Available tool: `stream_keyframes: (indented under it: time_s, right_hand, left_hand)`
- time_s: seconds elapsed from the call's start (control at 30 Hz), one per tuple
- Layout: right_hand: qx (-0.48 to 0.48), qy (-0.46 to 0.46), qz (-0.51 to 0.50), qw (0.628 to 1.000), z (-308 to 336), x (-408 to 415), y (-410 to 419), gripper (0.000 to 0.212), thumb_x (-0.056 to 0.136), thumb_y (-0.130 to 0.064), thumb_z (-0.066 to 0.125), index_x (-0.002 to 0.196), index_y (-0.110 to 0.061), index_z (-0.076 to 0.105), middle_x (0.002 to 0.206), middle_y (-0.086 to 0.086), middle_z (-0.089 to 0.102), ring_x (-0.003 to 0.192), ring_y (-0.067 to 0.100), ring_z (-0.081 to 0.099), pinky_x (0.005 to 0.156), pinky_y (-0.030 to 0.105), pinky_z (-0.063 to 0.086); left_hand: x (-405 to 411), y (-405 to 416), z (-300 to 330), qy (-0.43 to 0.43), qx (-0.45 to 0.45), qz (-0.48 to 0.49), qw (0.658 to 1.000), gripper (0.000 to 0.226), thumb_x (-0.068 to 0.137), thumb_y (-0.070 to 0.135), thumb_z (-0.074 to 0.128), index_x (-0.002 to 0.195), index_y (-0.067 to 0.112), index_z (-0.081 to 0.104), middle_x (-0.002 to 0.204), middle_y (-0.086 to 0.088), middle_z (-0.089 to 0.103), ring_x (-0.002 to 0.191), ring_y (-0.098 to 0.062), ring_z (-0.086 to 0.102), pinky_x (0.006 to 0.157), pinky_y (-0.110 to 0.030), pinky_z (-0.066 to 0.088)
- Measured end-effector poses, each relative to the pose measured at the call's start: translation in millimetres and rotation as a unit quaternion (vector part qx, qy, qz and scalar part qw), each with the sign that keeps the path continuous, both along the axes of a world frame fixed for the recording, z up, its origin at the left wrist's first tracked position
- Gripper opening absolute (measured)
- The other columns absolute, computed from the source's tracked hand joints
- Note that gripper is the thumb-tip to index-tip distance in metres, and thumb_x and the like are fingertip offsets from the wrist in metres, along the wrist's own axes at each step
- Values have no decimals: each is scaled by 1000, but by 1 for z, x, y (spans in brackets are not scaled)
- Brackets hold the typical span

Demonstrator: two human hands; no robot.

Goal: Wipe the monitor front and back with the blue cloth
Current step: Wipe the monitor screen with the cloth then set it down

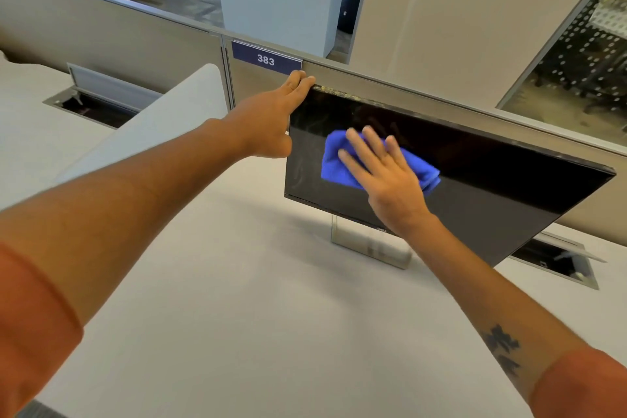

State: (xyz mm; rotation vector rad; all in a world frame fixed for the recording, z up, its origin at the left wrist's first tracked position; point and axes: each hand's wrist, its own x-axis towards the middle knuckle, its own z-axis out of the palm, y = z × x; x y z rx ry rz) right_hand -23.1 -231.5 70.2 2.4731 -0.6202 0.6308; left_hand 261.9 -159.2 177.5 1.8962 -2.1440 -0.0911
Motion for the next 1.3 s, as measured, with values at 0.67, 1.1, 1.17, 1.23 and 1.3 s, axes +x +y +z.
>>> stream_keyframes:
  time_s: [0.67,1.1,1.17,1.23,1.3]
  right_hand:
    - [90,232,24,968,-94,27,28,78,101,-8,55,170,-11,20,179,9,5,166,31,4,131,43,-11]
    - [-26,-109,-9,994,50,60,-8,58,112,3,17,161,-8,46,172,12,34,163,38,23,135,52,11]
    - [-27,-114,-10,993,42,67,-4,55,113,3,20,160,-7,46,171,13,36,162,38,25,135,52,10]
    - [-23,-79,-1,997,24,74,1,52,112,3,27,161,-6,44,172,13,35,161,38,26,135,51,10]
    - [-1,-14,20,1000,1,79,4,59,106,4,42,164,-7,38,174,11,29,163,36,21,136,49,8]
  left_hand:
    - [2,-1,-2,12,12,-10,1000,113,72,8,70,160,29,1,169,2,0,59,-9,52,52,-14,38]
    - [7,-3,5,39,2,-39,998,114,64,3,66,159,27,8,167,4,9,78,-16,59,63,-30,54]
    - [9,-5,5,43,6,-42,998,113,65,2,67,159,26,10,167,4,11,71,-8,54,62,-23,48]
    - [12,-7,6,40,10,-42,998,112,66,3,68,159,25,10,167,4,13,77,-9,51,67,-22,46]
    - [14,-8,6,35,11,-47,998,111,68,3,69,160,24,10,166,3,17,83,-13,52,68,-22,45]
